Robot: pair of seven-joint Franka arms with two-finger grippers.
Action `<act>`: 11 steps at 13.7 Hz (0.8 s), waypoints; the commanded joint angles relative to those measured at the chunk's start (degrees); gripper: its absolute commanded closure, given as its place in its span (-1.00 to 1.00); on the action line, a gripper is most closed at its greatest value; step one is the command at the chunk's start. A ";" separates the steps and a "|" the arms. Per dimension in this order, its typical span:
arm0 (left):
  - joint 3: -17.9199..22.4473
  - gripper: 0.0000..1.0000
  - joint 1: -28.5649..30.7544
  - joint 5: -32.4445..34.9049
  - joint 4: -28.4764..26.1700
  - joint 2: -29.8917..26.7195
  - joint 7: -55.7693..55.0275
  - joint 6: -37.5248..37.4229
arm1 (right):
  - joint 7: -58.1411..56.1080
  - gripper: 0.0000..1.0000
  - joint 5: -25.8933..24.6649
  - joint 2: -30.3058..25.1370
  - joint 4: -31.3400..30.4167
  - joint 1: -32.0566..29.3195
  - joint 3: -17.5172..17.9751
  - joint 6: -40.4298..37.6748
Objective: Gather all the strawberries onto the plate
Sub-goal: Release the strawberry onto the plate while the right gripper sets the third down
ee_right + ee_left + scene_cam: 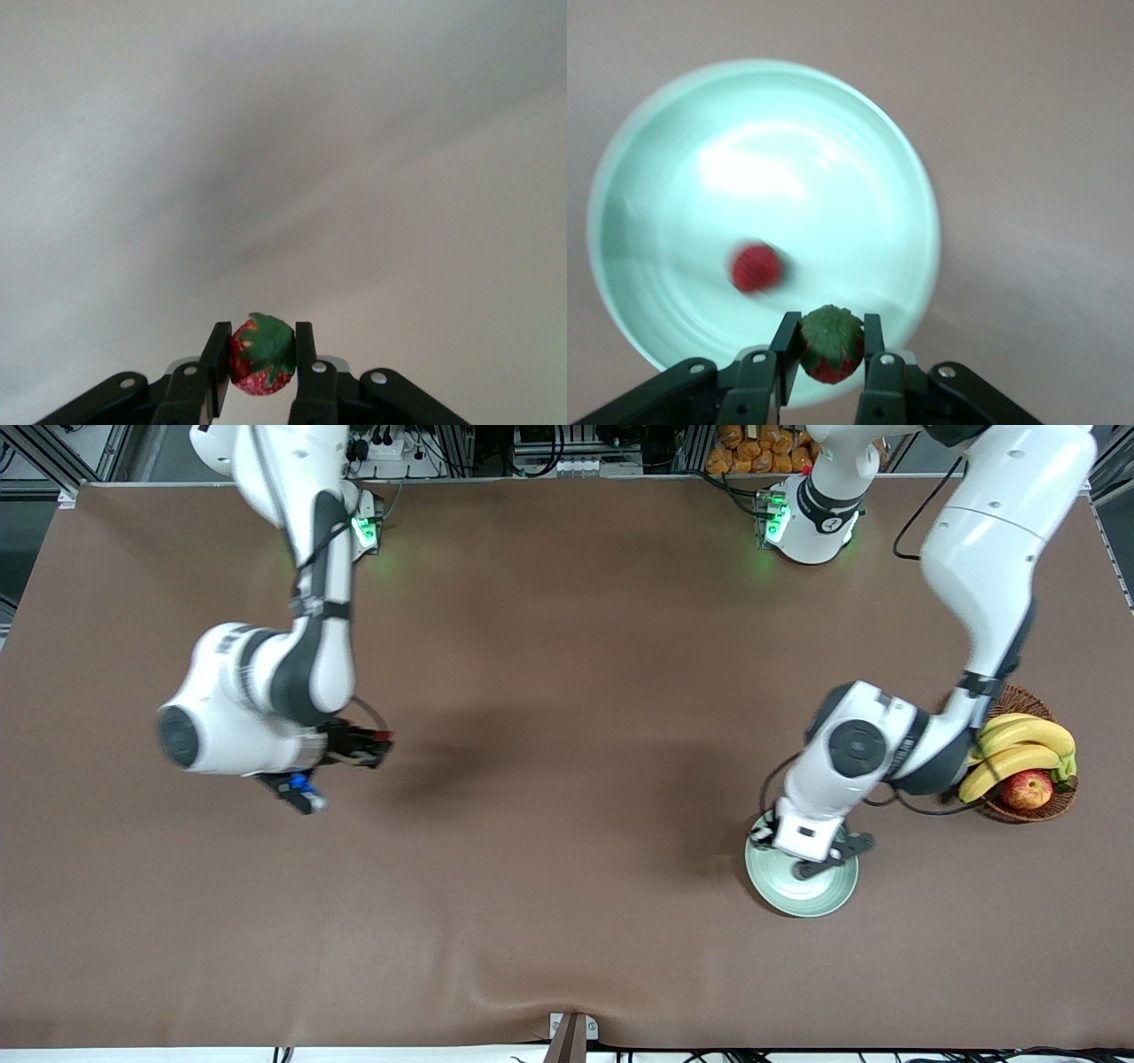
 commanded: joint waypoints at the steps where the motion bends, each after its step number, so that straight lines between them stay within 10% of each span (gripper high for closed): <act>1: -0.55 1.00 2.57 1.38 0.65 0.69 6.62 -0.73 | 9.63 1.00 3.78 -0.15 0.76 3.60 1.91 4.23; 8: 3.05 1.00 2.23 1.02 6.89 5.52 14.56 0.58 | 36.72 1.00 3.96 1.34 9.37 2.31 25.62 30.58; 10: 3.23 -0.99 2.06 1.11 6.89 5.61 14.56 0.77 | 39.46 1.00 3.26 2.05 9.46 1.25 31.87 38.85; 11: 3.05 -1.00 1.97 1.20 6.89 5.35 14.04 0.77 | 39.64 1.00 3.17 2.57 9.55 1.25 33.29 40.54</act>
